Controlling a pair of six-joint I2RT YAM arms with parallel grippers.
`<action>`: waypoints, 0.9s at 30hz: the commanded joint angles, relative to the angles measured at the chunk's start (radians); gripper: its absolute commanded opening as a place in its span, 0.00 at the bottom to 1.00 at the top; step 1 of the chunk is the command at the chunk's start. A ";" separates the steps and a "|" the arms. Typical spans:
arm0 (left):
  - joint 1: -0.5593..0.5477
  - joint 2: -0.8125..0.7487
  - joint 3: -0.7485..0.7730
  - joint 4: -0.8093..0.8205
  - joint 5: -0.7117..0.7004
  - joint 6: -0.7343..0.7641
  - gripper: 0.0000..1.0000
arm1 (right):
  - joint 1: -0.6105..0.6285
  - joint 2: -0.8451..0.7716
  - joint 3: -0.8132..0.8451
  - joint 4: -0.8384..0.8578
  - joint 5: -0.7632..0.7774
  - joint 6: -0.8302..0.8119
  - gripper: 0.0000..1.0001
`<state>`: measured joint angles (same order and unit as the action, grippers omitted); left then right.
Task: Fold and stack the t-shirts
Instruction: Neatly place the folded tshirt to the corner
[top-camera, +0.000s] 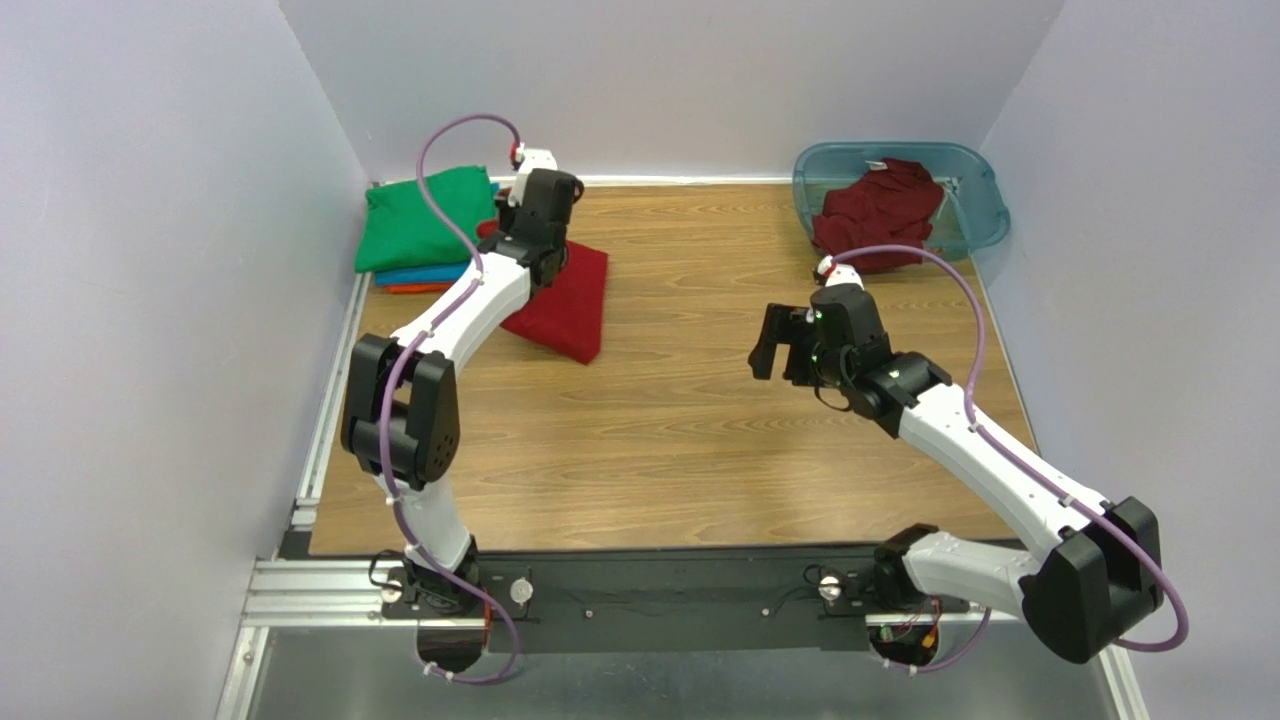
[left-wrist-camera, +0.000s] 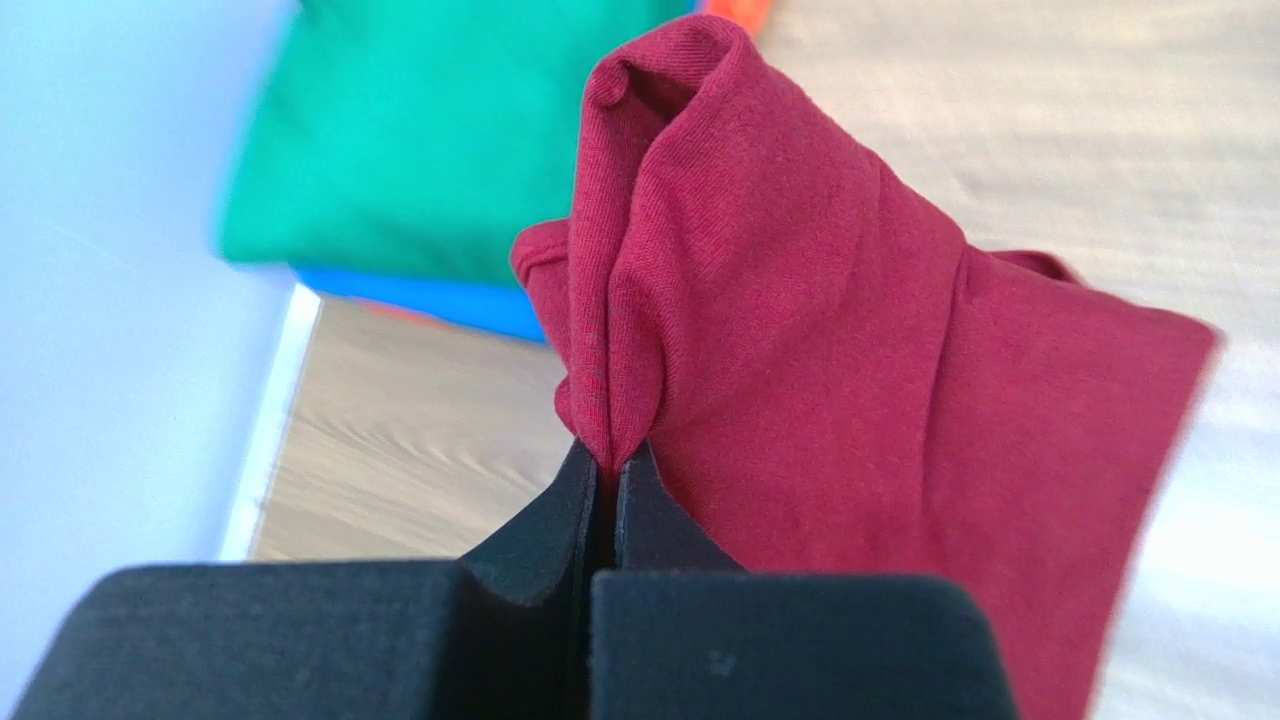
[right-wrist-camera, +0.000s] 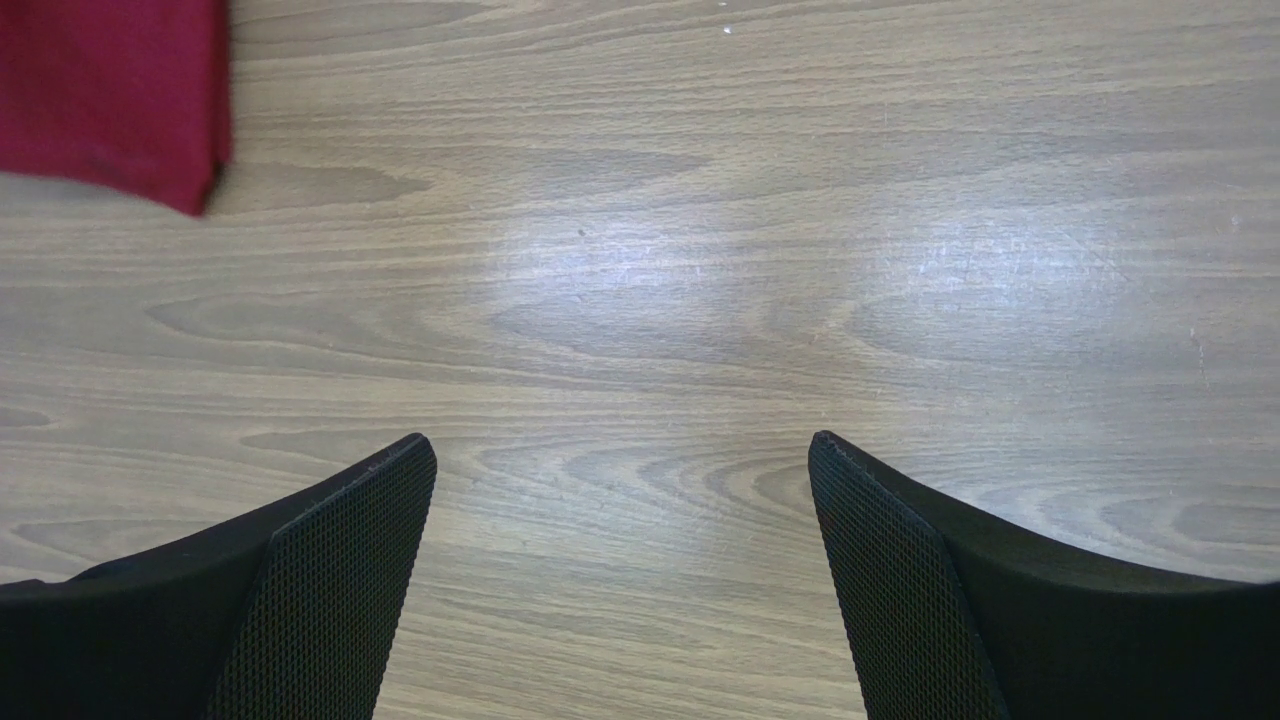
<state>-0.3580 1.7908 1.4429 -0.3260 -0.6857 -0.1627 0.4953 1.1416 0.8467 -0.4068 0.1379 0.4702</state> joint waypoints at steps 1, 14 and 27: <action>0.024 0.008 0.082 0.096 -0.100 0.185 0.00 | -0.003 -0.020 -0.021 -0.013 0.039 -0.007 1.00; 0.129 0.067 0.333 0.140 -0.041 0.445 0.00 | -0.003 -0.011 -0.026 -0.013 0.069 -0.008 1.00; 0.140 0.073 0.525 0.087 0.092 0.448 0.00 | -0.003 0.000 -0.024 -0.013 0.091 -0.007 1.00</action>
<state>-0.2188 1.8767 1.9194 -0.2562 -0.6411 0.2913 0.4953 1.1320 0.8310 -0.4068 0.1909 0.4698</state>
